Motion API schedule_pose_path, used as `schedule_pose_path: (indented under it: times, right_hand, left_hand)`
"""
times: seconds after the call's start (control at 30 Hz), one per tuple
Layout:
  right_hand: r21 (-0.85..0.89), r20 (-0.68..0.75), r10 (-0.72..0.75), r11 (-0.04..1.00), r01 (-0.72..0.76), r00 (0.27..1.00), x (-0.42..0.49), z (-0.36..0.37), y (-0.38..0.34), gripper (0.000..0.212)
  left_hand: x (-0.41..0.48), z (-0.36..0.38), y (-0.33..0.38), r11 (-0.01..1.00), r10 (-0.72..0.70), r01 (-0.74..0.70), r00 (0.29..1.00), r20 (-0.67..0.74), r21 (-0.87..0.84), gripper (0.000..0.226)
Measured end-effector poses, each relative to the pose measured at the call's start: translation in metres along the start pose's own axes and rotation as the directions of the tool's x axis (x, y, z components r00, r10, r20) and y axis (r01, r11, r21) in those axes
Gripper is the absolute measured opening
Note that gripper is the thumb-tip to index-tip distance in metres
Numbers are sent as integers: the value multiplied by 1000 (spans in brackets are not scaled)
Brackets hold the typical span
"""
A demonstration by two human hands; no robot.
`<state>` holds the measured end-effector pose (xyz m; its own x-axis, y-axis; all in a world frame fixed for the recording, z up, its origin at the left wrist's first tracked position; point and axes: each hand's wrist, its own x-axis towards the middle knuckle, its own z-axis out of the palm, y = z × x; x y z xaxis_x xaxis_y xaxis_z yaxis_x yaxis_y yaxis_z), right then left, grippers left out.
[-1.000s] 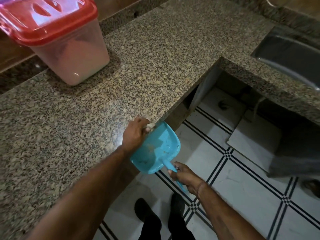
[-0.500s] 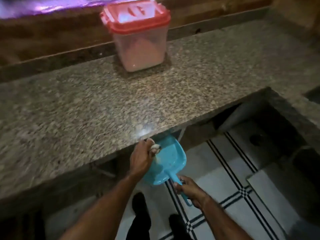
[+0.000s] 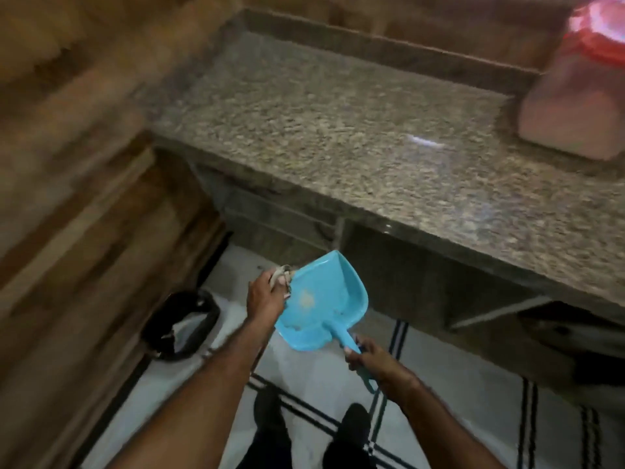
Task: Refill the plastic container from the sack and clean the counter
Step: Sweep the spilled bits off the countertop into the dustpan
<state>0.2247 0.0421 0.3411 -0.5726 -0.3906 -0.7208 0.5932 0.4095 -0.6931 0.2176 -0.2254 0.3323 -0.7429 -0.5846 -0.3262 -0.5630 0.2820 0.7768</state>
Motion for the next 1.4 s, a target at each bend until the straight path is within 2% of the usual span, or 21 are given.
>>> schedule_pose_path:
  times: [0.1, 0.17, 0.2, 0.27, 0.33, 0.5, 0.73, 0.83, 0.9, 1.03, 1.13, 1.2, 1.3, 1.37, 1.4]
  right_hand:
    - [-135, 92, 23, 991, -11, 995, 16, 64, -16, 39]
    - [-245, 134, 48, 969, -14, 990, 27, 106, -23, 27]
    - [-283, 158, 50, 959, -3, 986, 33, 129, -25, 23]
    - [-337, 213, 46, 941, 30, 976, 48, 179, -31, 22]
    - [-371, 236, 53, 928, 40, 970, 59, 219, -36, 27]
    - [-491, 212, 127, 871, -6, 969, 120, 312, -28, 7]
    - [-633, 151, 232, 769, -86, 961, 268, 399, 13, 9]
    - [-672, 177, 298, 733, -106, 938, 342, 444, 23, 8]
    - [-667, 183, 302, 737, -108, 935, 377, 474, 22, 5]
    - [-738, 200, 280, 673, -44, 939, 440, 517, 21, 32]
    - [-794, 168, 279, 607, -38, 945, 463, 525, 32, 35]
    - [-757, 138, 263, 650, -69, 955, 466, 522, 43, 23]
    - [-658, 114, 234, 746, -103, 966, 468, 514, 55, 14]
    - [-651, 153, 150, 759, -15, 977, 471, 517, 60, 5]
    - [-637, 177, 111, 771, 27, 978, 474, 520, 64, 9]
  left_hand:
    - [11, -56, -84, 965, -176, 154, 980, -92, -211, 49]
    - [-4, -100, -107, 924, -271, 210, 950, -158, -319, 56]
    - [-14, -122, -115, 905, -312, 231, 931, -188, -356, 53]
    - [-32, -167, -138, 846, -407, 283, 890, -205, -452, 27]
    - [-37, -195, -168, 827, -438, 279, 864, -249, -488, 6]
    - [-19, -242, -241, 733, -560, 323, 786, -262, -599, 21]
    - [51, -235, -354, 640, -681, 382, 684, -262, -666, 24]
    - [94, -219, -405, 652, -703, 421, 647, -295, -630, 40]
    - [116, -211, -430, 650, -712, 425, 632, -308, -630, 40]
    - [154, -199, -456, 655, -711, 395, 612, -347, -644, 25]
    - [167, -188, -477, 670, -707, 388, 593, -385, -633, 28]
    - [169, -183, -485, 675, -706, 390, 590, -393, -626, 26]
    - [174, -183, -487, 616, -740, 373, 577, -346, -694, 25]
    - [181, -186, -490, 567, -757, 349, 577, -306, -746, 27]
    - [185, -187, -493, 547, -764, 337, 575, -292, -766, 25]
